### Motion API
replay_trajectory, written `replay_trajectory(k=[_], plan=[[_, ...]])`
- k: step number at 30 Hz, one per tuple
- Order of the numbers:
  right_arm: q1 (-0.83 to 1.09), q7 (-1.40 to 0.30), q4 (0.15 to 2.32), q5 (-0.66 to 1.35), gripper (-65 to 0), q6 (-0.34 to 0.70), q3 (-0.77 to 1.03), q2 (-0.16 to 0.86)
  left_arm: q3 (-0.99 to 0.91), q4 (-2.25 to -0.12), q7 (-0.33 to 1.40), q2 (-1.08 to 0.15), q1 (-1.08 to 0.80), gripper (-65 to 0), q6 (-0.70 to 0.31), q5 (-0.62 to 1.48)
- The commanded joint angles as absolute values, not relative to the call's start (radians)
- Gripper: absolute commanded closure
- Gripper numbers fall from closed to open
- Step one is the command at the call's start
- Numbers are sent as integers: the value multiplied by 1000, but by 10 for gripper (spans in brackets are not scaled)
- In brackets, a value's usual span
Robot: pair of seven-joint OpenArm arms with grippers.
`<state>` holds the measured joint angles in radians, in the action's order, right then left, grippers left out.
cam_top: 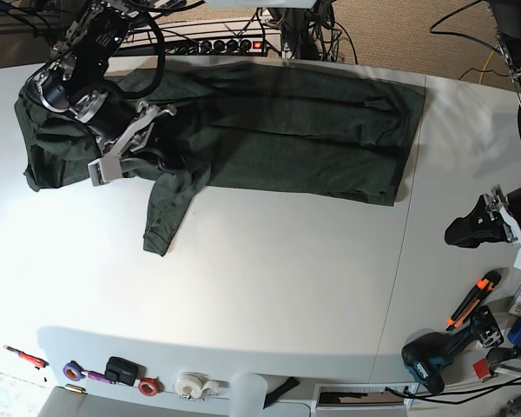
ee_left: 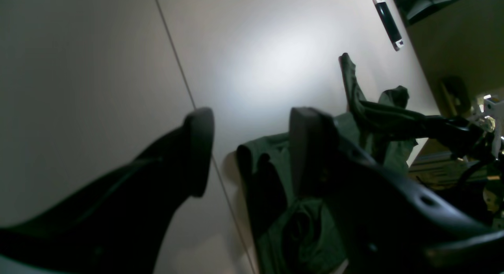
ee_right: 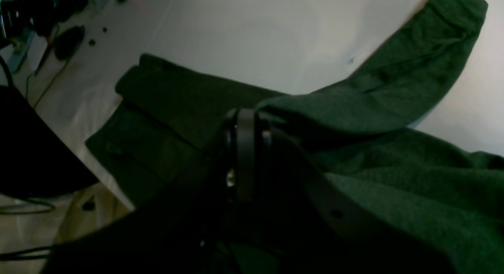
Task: Layout the t-shirt on the table in an organized manner, then fold the t-shirt properly
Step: 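Grasp the loose green sleeve with the right gripper, then lay the sleeve along the folded shirt body with the right gripper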
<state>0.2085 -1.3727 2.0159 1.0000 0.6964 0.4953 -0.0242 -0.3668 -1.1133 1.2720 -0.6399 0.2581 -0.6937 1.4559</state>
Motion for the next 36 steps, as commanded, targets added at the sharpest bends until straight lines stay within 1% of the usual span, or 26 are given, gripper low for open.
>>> replay_trajectory(k=[1,4,8,13,16,17,19,20,21,23,24,26,27,28,30,32,33,36], plan=[[200,-1337,2035,1028,0,698,488,-29,-374,-1127,1256,-665,280,-317,-698,1484],[199,-1310,2035,1014,0,698,448,-51,-374,-1127,1256,-665,280,-317,-698,1484],[200,-1303,2035,927,0,698,351,-72,-374,-1127,1256,-665,280,-318,-698,1484],[200,-1256,2035,793,0,698,239,-72,-374,-1127,1256,-665,280,-317,-698,1484],[200,-1259,2035,733,0,698,203,-72,-374,-1127,1256,-665,280,-317,-698,1484],[200,-1262,2035,720,-10,698,194,-72,-374,-1127,1257,-665,280,-317,-698,1484],[200,-1264,2035,713,-239,698,181,-72,-374,-1127,1256,-665,280,-317,-698,1484],[199,-1256,2035,713,-317,698,178,-72,-374,-1127,1256,-665,280,-317,-698,1484],[199,-1238,2035,714,-337,698,178,-72,-374,-1127,1256,-665,280,-317,-698,1484],[199,-1158,2035,700,-337,698,180,-72,-374,-1127,1256,-665,280,-317,-698,1484],[198,-1091,2035,671,-337,698,183,-72,-374,-1127,1257,-664,280,-317,-698,1484],[193,-910,2035,547,-336,698,199,-72,-374,-1127,1257,-664,279,-317,-698,1484],[185,-823,2035,467,-336,682,210,-72,-374,-1127,1257,-664,279,-317,-698,1484],[168,-772,2034,392,-336,636,224,-72,-374,-1127,1257,-662,279,-317,-698,1484],[117,-772,2032,292,-336,511,256,-72,-374,-1127,1257,-659,279,-317,-698,1484],[62,-784,1998,249,-336,428,306,-68,-374,-1127,1257,-652,280,-317,-698,1484],[34,-784,1966,250,-336,411,339,-66,-374,-1127,1257,-646,280,-317,-698,1484],[-52,-790,1802,291,-336,405,450,-66,-374,-1127,1257,-618,280,-317,-698,1484]])
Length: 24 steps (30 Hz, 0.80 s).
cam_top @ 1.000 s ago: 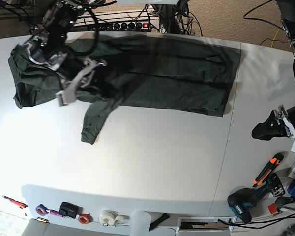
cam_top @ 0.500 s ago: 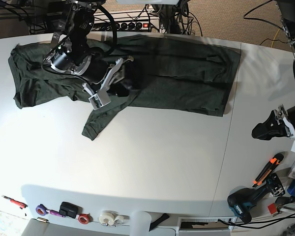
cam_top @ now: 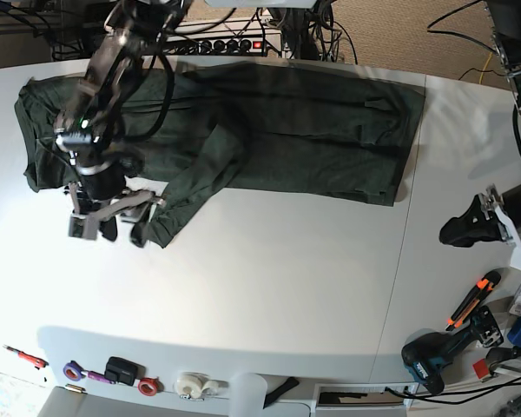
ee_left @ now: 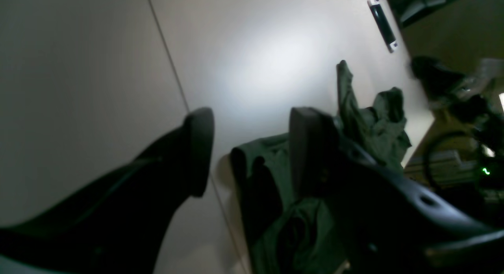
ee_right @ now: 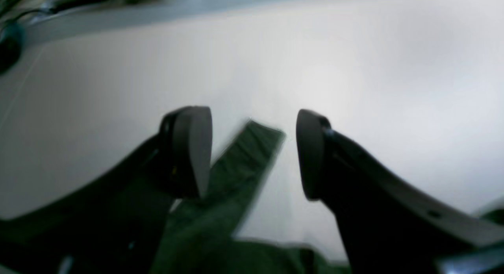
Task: Layout the t-shirt on the table in an organized manner, then fold the t-shirt properly
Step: 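Lay the sleeve along the folded shirt body with the right gripper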
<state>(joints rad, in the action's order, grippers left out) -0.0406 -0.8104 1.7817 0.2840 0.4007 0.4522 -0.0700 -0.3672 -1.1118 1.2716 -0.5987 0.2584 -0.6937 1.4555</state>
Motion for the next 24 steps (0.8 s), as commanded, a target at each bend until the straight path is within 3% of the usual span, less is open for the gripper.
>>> replay_trajectory(k=[1,9,15,16,18,20,24], plan=[[-79,-795,1731,318,-336,407,485,-64,-374,-1127,1257,-607,280,-317,-698,1484],[-250,-805,1133,455,-336,448,569,15,-374,-1127,1256,-517,280,-317,-698,1484],[-288,-884,960,562,-323,542,514,14,-374,-1127,1240,-487,281,-317,-698,1484],[-287,-905,960,580,-251,570,490,14,-374,-1127,1237,-487,281,-317,-698,1484],[-289,-952,970,635,0,631,458,14,-374,-1127,1237,-488,281,-317,-698,1484],[-289,-981,1008,716,0,698,448,14,-374,-1127,1238,-488,280,-317,-698,1484],[-288,-1095,1161,832,0,698,447,13,-374,-1127,1238,-488,280,-317,-698,1484]])
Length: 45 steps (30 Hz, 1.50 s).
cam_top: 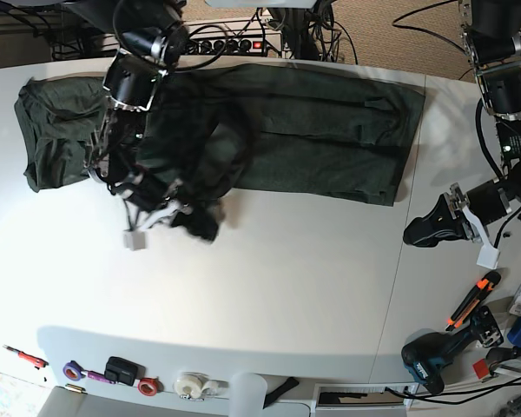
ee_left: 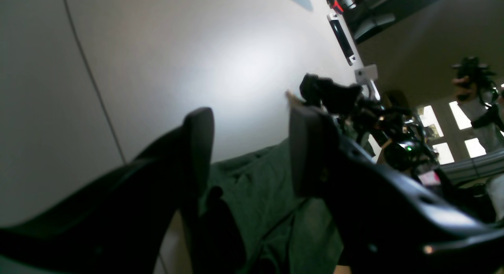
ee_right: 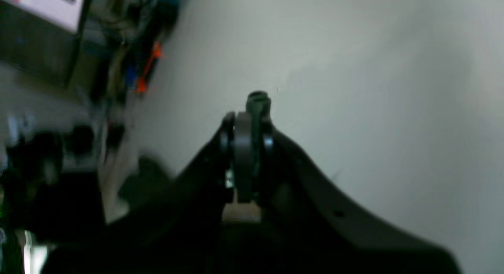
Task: Layout the t-shirt on the table in an organized manner, then fold the t-shirt properly
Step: 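Lay the sleeve along the folded shirt body with the right gripper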
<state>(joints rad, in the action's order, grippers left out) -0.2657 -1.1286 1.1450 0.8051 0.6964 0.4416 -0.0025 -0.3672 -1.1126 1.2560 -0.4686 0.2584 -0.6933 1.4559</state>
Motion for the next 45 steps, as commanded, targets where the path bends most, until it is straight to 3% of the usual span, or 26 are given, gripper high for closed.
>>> replay_trajectory(k=[1,13,23,30,34,45], plan=[[-288,-1119,1207,834,0,698,447,11,-374,-1127,1238,-488,280,-317,-698,1484],[-221,-1224,1581,855,0,698,393,10,-374,-1127,1233,-488,280,-317,-698,1484],[-131,-1195,1628,862,0,698,-72,8,-374,-1127,1230,-488,283,-317,-698,1484],[-133,-1068,1629,678,0,698,-357,-78,-374,-1127,1230,-488,283,-317,-698,1484],[-134,-1011,1629,543,0,698,-451,-143,-374,-1127,1230,-488,283,-317,-698,1484],[-141,-881,1629,477,0,698,-544,-142,-374,-1127,1230,-488,283,-317,-698,1484]])
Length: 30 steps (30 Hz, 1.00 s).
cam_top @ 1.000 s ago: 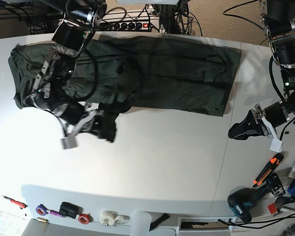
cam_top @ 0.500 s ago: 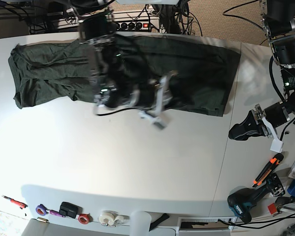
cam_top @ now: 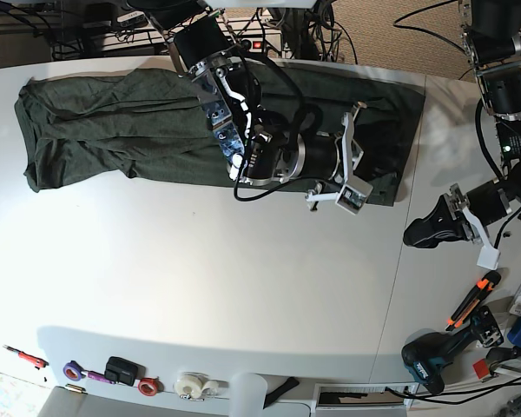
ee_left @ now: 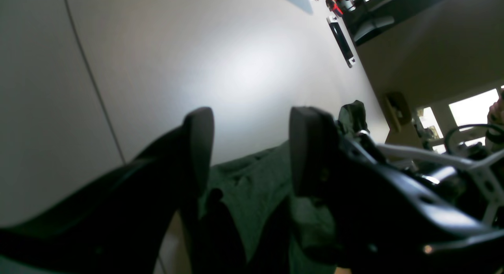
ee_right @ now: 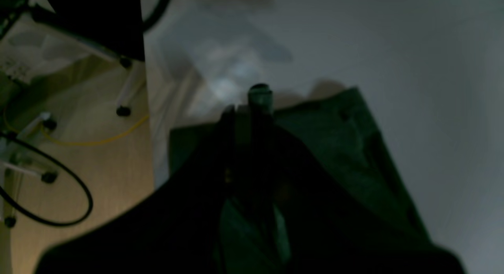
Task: Layout the t-shirt on the table in an organized manner, then fold the t-shirt properly
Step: 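Lay the sleeve along the folded shirt body with the right gripper, then release the sleeve and withdraw the right gripper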
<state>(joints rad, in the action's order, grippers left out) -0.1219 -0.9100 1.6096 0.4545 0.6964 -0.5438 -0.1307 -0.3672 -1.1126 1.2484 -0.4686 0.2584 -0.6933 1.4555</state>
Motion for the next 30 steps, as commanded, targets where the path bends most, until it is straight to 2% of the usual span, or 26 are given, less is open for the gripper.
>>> replay_trajectory(k=[1,9,12,14,17,20,22,25,30], plan=[[-141,-865,1629,477,0,698,-544,-142,-374,-1127,1229,-488,283,-317,-698,1484],[-141,-771,1629,477,-7,698,-544,-142,-374,-1127,1203,-488,283,-317,-698,1484],[-142,-699,1629,477,-190,698,-544,-142,-374,-1127,1204,-488,283,-317,-698,1484],[-142,-678,1629,477,-248,698,-544,-142,-374,-1127,1204,-488,283,-317,-698,1484],[-152,-676,1629,455,-249,698,-542,-142,-374,-1127,1204,-488,283,-317,-698,1484],[-176,-655,1629,342,-249,698,-524,-142,-374,-1127,1204,-488,282,-317,-698,1484],[-197,-649,1629,263,-249,662,-488,-142,-374,-1127,1203,-488,283,-317,-698,1484],[-225,-647,1640,206,-248,594,-390,-142,-374,-1127,1203,-488,282,-317,-698,1484],[-237,-706,1754,199,-248,586,-164,-141,-374,-1127,1204,-488,282,-317,-698,1484]])
